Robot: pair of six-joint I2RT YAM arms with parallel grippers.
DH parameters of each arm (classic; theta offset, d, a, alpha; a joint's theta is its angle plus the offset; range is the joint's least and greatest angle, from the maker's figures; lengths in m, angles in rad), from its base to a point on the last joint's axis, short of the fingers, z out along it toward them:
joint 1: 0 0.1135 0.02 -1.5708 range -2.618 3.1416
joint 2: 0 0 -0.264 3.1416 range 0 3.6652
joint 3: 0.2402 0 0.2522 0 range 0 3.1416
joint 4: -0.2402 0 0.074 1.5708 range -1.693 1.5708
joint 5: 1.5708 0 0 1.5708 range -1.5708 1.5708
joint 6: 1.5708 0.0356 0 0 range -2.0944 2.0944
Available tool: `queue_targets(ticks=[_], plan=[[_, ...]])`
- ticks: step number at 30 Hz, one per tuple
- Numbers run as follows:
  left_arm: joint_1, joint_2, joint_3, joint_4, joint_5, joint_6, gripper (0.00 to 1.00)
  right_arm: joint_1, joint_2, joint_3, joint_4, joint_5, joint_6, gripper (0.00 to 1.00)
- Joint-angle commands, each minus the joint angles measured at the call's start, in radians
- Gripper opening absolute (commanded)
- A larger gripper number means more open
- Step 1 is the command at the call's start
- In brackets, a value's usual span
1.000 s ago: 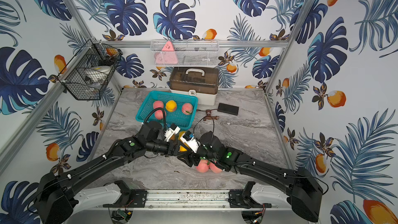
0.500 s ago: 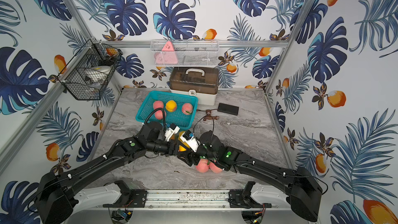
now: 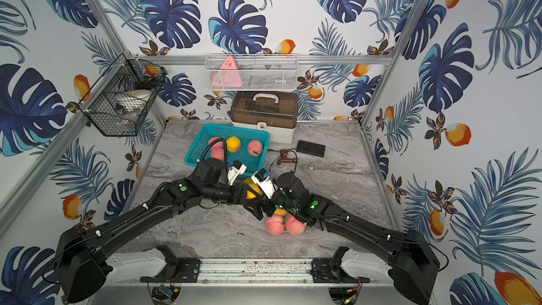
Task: Put the peaches into the basket
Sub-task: Place the peach in the basket.
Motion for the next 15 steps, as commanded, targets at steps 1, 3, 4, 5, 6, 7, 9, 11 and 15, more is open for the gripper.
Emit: queue_targets(ticks=[1, 3, 4, 5, 6, 7, 9, 11, 15], plan=[[0.041, 0.033, 0.052, -0.105, -0.015, 0.069, 0.60, -0.024, -0.004, 0.025, -0.040, 0.025, 0.018, 1.00], [0.070, 0.068, 0.097, -0.149, -0.030, 0.095, 0.60, -0.037, -0.001, 0.045, -0.064, 0.023, 0.016, 1.00], [0.084, 0.085, 0.126, -0.173, -0.044, 0.110, 0.60, -0.048, -0.001, 0.059, -0.081, 0.020, 0.017, 1.00], [0.095, 0.103, 0.150, -0.195, -0.061, 0.126, 0.60, -0.061, 0.003, 0.077, -0.102, 0.016, 0.018, 1.00], [0.106, 0.118, 0.174, -0.213, -0.075, 0.141, 0.60, -0.076, 0.007, 0.093, -0.120, 0.007, 0.019, 1.00], [0.117, 0.134, 0.199, -0.233, -0.091, 0.157, 0.60, -0.092, 0.010, 0.112, -0.139, -0.004, 0.019, 1.00], [0.140, 0.166, 0.243, -0.256, -0.120, 0.180, 0.60, -0.125, 0.015, 0.145, -0.166, -0.022, 0.017, 1.00], [0.157, 0.206, 0.291, -0.267, -0.153, 0.196, 0.60, -0.161, 0.025, 0.183, -0.191, -0.042, 0.016, 1.00], [0.162, 0.288, 0.402, -0.290, -0.244, 0.236, 0.61, -0.222, 0.070, 0.255, -0.228, -0.073, 0.014, 1.00]])
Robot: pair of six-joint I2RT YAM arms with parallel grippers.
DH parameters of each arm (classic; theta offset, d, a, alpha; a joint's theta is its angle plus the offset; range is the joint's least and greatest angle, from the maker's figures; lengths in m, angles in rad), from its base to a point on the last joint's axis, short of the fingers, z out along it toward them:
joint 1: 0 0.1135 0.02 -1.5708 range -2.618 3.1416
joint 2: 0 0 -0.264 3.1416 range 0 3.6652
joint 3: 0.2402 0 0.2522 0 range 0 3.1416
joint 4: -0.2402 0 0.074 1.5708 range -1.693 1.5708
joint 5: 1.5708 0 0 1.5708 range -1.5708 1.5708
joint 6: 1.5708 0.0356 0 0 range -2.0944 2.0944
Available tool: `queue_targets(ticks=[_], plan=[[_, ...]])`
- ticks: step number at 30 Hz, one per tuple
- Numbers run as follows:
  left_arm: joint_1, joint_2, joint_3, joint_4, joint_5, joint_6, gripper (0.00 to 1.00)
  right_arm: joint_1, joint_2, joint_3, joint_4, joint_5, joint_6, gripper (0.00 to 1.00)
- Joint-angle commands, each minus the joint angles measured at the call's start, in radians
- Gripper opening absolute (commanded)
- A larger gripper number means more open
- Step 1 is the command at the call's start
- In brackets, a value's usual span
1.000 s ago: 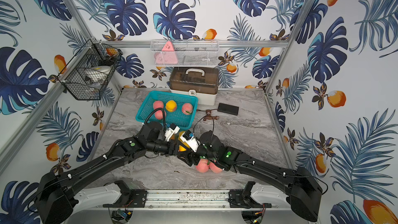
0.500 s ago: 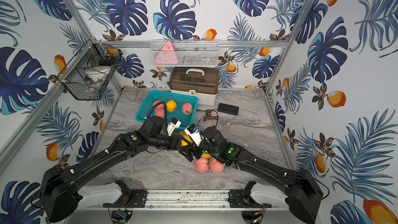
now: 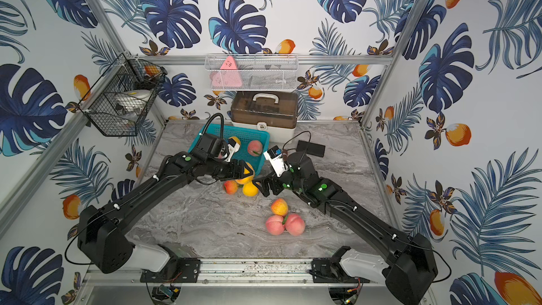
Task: Put the peaches into the basket
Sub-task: Place the peach in the basket.
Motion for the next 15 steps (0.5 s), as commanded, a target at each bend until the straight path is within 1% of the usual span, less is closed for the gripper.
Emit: queue_targets(ticks=[1, 7, 8, 11, 15], plan=[[0.005, 0.055, 0.081, -0.037, -0.108, 0.070, 0.61, -0.037, 0.036, 0.056, -0.060, -0.044, 0.000, 1.00], [0.006, 0.182, 0.251, -0.062, -0.233, 0.117, 0.62, -0.090, 0.123, 0.120, -0.088, -0.080, 0.017, 1.00], [0.007, 0.203, 0.281, -0.073, -0.254, 0.126, 0.62, -0.115, 0.132, 0.127, -0.093, -0.085, 0.021, 1.00], [0.008, 0.279, 0.363, -0.111, -0.309, 0.149, 0.62, -0.146, 0.153, 0.138, -0.102, -0.107, 0.025, 1.00], [0.008, 0.367, 0.436, -0.128, -0.378, 0.172, 0.63, -0.168, 0.157, 0.130, -0.092, -0.130, 0.023, 1.00]])
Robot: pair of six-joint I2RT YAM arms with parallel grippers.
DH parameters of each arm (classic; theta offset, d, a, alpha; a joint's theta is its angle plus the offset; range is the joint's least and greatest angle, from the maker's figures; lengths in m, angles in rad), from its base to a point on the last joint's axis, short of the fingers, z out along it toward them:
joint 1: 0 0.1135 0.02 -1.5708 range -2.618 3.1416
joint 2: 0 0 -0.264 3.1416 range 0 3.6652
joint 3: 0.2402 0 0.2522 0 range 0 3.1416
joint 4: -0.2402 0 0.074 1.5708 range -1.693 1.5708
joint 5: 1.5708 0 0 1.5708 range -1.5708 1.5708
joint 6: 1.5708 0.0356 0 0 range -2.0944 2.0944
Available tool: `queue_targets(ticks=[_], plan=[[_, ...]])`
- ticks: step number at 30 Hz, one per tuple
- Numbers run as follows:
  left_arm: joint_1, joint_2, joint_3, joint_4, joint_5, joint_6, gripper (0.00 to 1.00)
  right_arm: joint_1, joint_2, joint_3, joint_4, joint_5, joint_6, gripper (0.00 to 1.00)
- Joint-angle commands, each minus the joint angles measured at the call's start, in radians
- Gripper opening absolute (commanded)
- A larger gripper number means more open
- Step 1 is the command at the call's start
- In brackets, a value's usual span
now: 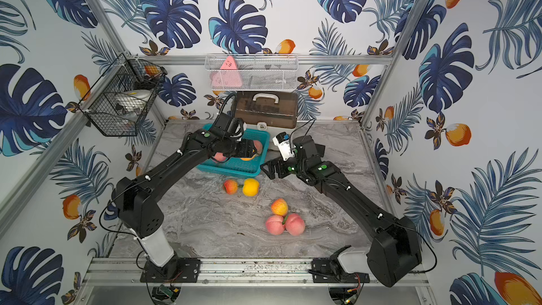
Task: Put the peaches into the basket
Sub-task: Place the peach in the basket.
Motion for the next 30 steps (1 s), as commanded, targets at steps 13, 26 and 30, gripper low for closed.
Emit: queue_targets(ticks=[13, 26, 30], plan=[[0.007, 0.216, 0.175, -0.039, -0.260, 0.085, 0.63, -0.013, 0.027, 0.046, -0.079, 0.095, -0.019, 1.00], [0.030, 0.314, 0.181, -0.035, -0.336, 0.109, 0.63, -0.013, 0.042, 0.045, -0.087, 0.104, -0.021, 1.00], [0.042, 0.341, 0.191, -0.038, -0.340, 0.110, 0.63, -0.013, 0.054, 0.074, -0.086, 0.091, -0.020, 1.00]])
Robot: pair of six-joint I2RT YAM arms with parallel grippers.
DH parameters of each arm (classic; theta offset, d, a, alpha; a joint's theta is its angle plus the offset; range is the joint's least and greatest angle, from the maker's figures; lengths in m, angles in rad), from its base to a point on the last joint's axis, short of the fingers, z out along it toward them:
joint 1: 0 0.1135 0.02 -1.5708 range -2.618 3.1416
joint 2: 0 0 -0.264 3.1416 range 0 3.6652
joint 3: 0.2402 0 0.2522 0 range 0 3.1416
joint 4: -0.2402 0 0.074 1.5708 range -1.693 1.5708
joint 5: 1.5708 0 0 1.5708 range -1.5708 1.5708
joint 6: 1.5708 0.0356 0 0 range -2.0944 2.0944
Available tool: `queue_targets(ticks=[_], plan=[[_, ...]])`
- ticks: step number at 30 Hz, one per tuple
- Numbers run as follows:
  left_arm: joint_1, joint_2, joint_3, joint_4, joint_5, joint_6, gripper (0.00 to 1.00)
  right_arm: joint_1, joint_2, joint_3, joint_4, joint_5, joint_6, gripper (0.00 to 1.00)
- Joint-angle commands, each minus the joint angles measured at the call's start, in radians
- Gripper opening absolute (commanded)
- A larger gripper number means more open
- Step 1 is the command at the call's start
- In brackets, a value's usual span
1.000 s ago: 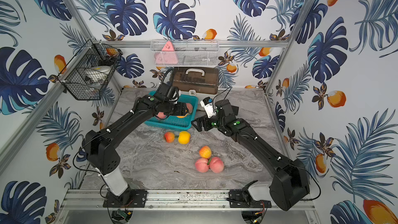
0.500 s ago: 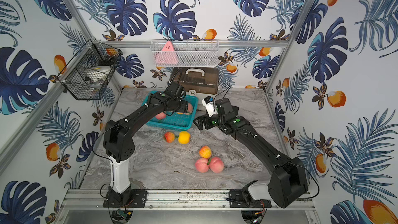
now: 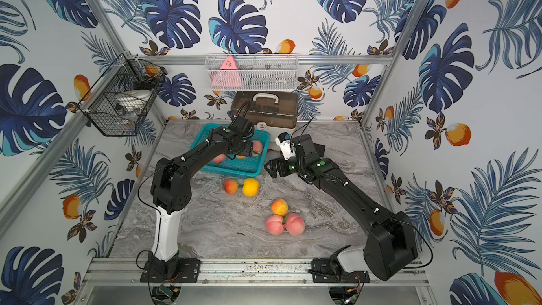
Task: Put the peaches into the basket
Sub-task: Place the peach in the basket.
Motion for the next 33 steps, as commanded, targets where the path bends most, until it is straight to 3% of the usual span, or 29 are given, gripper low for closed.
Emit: queue_targets(ticks=[1, 33], plan=[[0.012, 0.015, 0.007, 0.003, -0.024, 0.020, 0.63, 0.000, 0.009, 0.035, 0.000, -0.010, -0.003, 1.00], [0.025, 0.082, -0.037, 0.019, 0.000, 0.029, 0.66, 0.000, 0.021, 0.031, 0.008, -0.030, 0.011, 1.00]])
